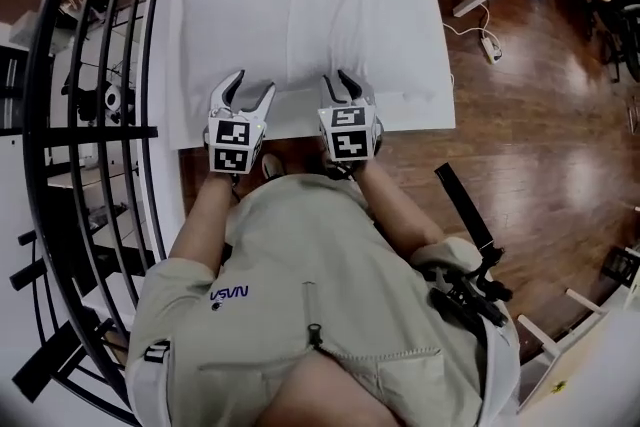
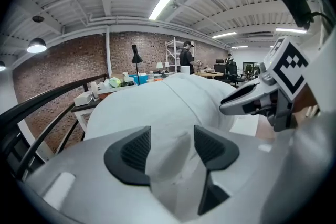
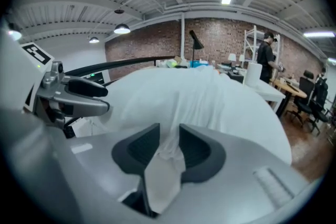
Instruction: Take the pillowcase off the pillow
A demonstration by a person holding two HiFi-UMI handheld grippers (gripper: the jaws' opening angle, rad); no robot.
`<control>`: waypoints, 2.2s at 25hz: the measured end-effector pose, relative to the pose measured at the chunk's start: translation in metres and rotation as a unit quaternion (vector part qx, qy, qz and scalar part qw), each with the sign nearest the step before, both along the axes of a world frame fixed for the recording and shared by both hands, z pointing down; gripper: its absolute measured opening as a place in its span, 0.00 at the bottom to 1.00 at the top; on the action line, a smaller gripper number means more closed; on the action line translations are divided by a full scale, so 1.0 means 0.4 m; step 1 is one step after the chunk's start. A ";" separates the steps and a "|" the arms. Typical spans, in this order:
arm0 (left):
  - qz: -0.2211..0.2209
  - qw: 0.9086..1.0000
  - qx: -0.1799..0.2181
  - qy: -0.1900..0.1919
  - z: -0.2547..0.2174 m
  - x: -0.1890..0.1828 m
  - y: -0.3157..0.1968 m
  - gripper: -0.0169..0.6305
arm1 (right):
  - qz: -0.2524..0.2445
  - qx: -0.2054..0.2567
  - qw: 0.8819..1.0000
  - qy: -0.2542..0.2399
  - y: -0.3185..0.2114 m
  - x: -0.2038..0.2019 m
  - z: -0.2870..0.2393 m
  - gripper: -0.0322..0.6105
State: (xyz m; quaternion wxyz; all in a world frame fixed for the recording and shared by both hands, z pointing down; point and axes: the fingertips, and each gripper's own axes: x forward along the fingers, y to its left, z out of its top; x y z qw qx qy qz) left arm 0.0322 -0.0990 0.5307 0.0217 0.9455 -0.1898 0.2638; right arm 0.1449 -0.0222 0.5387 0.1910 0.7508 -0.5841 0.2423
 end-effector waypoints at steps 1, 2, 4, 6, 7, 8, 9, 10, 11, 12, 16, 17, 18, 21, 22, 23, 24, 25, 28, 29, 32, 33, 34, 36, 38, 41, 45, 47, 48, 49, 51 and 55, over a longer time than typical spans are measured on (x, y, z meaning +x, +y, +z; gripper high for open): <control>0.008 1.000 -0.003 -0.007 0.014 0.004 0.000 0.44 | 0.008 -0.012 1.000 0.003 -0.002 0.007 0.017 0.23; 0.014 1.000 -0.005 -0.012 0.029 0.007 0.001 0.44 | 0.013 -0.023 1.000 0.006 -0.002 0.012 0.032 0.23; 0.020 1.000 -0.003 -0.020 0.055 0.010 0.006 0.43 | 0.020 -0.036 0.999 0.011 0.001 0.015 0.052 0.23; 0.022 0.999 0.007 -0.026 0.066 0.015 0.002 0.39 | 0.025 -0.040 0.999 0.015 0.000 0.019 0.054 0.23; 0.024 0.999 0.014 -0.029 0.067 0.019 -0.001 0.36 | 0.028 -0.041 0.999 0.019 -0.002 0.022 0.051 0.21; 0.026 0.999 0.021 -0.033 0.067 0.023 -0.005 0.34 | 0.031 -0.042 0.998 0.023 -0.004 0.024 0.047 0.17; 0.028 0.999 0.027 -0.035 0.066 0.025 -0.007 0.30 | 0.034 -0.043 0.998 0.026 -0.005 0.026 0.044 0.13; 0.027 0.999 0.031 -0.035 0.066 0.023 -0.009 0.25 | 0.037 -0.043 0.998 0.029 -0.004 0.026 0.041 0.09; 0.024 0.999 0.033 -0.032 0.065 0.019 -0.010 0.18 | 0.039 -0.042 0.998 0.031 -0.001 0.025 0.039 0.08; 0.021 0.999 0.034 -0.027 0.062 0.013 -0.011 0.13 | 0.040 -0.040 0.998 0.032 0.002 0.023 0.035 0.07; 0.000 0.999 0.045 0.006 0.012 -0.001 -0.025 0.06 | 0.058 -0.022 0.998 0.034 0.023 0.042 0.005 0.07; -0.005 0.999 0.050 0.014 -0.010 -0.004 -0.034 0.06 | 0.064 -0.017 0.997 0.036 0.030 0.052 -0.005 0.07; -0.008 0.998 0.055 0.021 -0.034 -0.007 -0.043 0.06 | 0.071 -0.011 0.997 0.040 0.037 0.062 -0.017 0.07; -0.025 0.997 0.058 0.046 -0.094 -0.022 -0.077 0.05 | 0.092 0.002 0.994 0.057 0.061 0.098 -0.054 0.07; -0.032 0.996 0.057 0.054 -0.110 -0.027 -0.089 0.05 | 0.099 0.007 0.993 0.062 0.068 0.113 -0.066 0.07; -0.039 0.996 0.055 0.063 -0.125 -0.031 -0.102 0.05 | 0.108 0.011 0.992 0.066 0.077 0.130 -0.076 0.07; -0.047 0.995 0.052 0.071 -0.138 -0.035 -0.116 0.05 | 0.118 0.015 0.991 0.068 0.087 0.149 -0.084 0.07; -0.055 0.994 0.049 0.079 -0.149 -0.040 -0.131 0.05 | 0.131 0.019 0.989 0.067 0.098 0.170 -0.091 0.06; -0.076 0.991 0.039 0.102 -0.172 -0.059 -0.171 0.05 | 0.174 0.031 0.983 0.050 0.141 0.235 -0.111 0.06; -0.081 0.991 0.032 0.106 -0.173 -0.068 -0.177 0.05 | 0.188 0.034 0.981 0.042 0.159 0.256 -0.112 0.06; -0.088 0.991 0.011 0.101 -0.137 -0.093 -0.172 0.05 | 0.217 0.032 0.976 0.006 0.200 0.295 -0.082 0.06; -0.091 0.991 0.000 0.094 -0.108 -0.101 -0.163 0.05 | 0.224 0.025 0.974 -0.005 0.208 0.294 -0.059 0.06; -0.096 0.991 -0.015 0.087 -0.071 -0.110 -0.151 0.05 | 0.227 0.011 0.974 -0.013 0.216 0.288 -0.030 0.06; -0.102 0.991 -0.048 0.070 0.005 -0.128 -0.119 0.05 | 0.226 -0.021 0.974 -0.026 0.232 0.265 0.033 0.06; -0.095 0.992 -0.057 0.055 0.055 -0.138 -0.086 0.05 | 0.215 -0.047 0.975 -0.034 0.248 0.242 0.078 0.06; -0.082 0.995 -0.040 0.050 0.060 -0.128 -0.061 0.06 | 0.195 -0.056 0.979 -0.027 0.261 0.225 0.087 0.08; -0.073 0.995 -0.025 0.064 0.011 -0.106 -0.048 0.15 | 0.174 -0.037 0.984 -0.017 0.254 0.208 0.051 0.12; -0.074 0.995 -0.018 0.067 -0.015 -0.107 -0.045 0.19 | 0.166 -0.025 0.986 -0.022 0.249 0.194 0.035 0.15; -0.074 0.995 -0.011 0.069 -0.031 -0.109 -0.042 0.20 | 0.163 -0.018 0.986 -0.024 0.247 0.188 0.025 0.16; -0.073 0.995 -0.002 0.075 -0.050 -0.109 -0.037 0.20 | 0.159 -0.011 0.987 -0.024 0.246 0.182 0.013 0.17; -0.068 0.994 0.019 0.090 -0.095 -0.105 -0.023 0.21 | 0.152 0.007 0.988 -0.020 0.245 0.173 -0.017 0.19; -0.027 0.994 0.037 0.103 -0.157 -0.050 0.012 0.28 | 0.151 0.050 0.987 -0.003 0.250 0.191 -0.091 0.19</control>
